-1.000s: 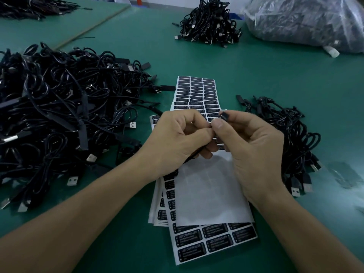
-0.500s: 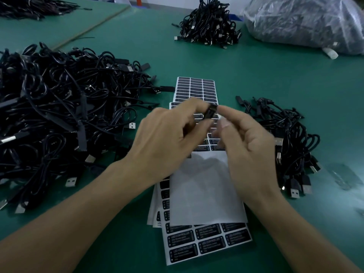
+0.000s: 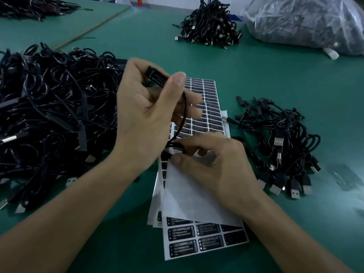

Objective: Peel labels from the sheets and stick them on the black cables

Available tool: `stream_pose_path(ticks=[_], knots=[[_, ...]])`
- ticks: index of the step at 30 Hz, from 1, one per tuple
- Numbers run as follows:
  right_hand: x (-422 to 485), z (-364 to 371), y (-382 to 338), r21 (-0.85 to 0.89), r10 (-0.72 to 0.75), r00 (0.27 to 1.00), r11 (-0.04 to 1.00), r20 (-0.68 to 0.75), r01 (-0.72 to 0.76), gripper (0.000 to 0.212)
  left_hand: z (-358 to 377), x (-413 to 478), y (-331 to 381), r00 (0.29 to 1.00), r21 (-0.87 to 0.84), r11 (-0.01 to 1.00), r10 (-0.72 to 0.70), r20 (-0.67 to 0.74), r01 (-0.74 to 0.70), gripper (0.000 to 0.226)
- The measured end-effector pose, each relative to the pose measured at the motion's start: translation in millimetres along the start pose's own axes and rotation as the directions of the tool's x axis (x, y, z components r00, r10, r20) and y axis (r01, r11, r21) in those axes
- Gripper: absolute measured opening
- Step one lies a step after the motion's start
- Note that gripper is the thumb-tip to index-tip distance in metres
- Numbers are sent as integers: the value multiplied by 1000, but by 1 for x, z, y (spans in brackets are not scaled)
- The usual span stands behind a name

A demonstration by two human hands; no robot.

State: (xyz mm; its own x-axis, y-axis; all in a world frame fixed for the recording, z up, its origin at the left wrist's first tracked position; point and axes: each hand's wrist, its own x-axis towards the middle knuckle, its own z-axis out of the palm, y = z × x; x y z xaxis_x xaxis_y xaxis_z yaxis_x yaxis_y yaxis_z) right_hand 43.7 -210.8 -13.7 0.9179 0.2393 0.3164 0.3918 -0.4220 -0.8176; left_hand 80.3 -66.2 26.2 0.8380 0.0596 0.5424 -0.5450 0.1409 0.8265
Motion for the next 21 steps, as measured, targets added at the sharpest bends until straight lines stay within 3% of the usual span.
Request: stream_pose_path(ticks=[4,7,13,16,18,21], knots=[[1,-1,-1,125,2,996,992,-92,9,16,-5,6,0,990,-90,992,-101,-94,93,17],[2,-4,-2,205,7,991,978,-131,21,19,-16,15,1,974,-138,981,-160,-160,138,28],[0,-3,-5,250,53,998,967,-32,-43,11,-29,23,-2,936,-72,971,-238,-257,227,47],[1,-3,-5,160,87,995,983,38,-92,9,-34,24,-6,945,-49,969,-247,-214,242,46],[2,-1,-5,112,138,986,983,98,-148,4,-34,24,-8,955,0,961,-274,-114,276,37],[1,1,-2,51,160,979,985,129,-168,25,-27,19,-11,946,77,945,-323,35,319,29]])
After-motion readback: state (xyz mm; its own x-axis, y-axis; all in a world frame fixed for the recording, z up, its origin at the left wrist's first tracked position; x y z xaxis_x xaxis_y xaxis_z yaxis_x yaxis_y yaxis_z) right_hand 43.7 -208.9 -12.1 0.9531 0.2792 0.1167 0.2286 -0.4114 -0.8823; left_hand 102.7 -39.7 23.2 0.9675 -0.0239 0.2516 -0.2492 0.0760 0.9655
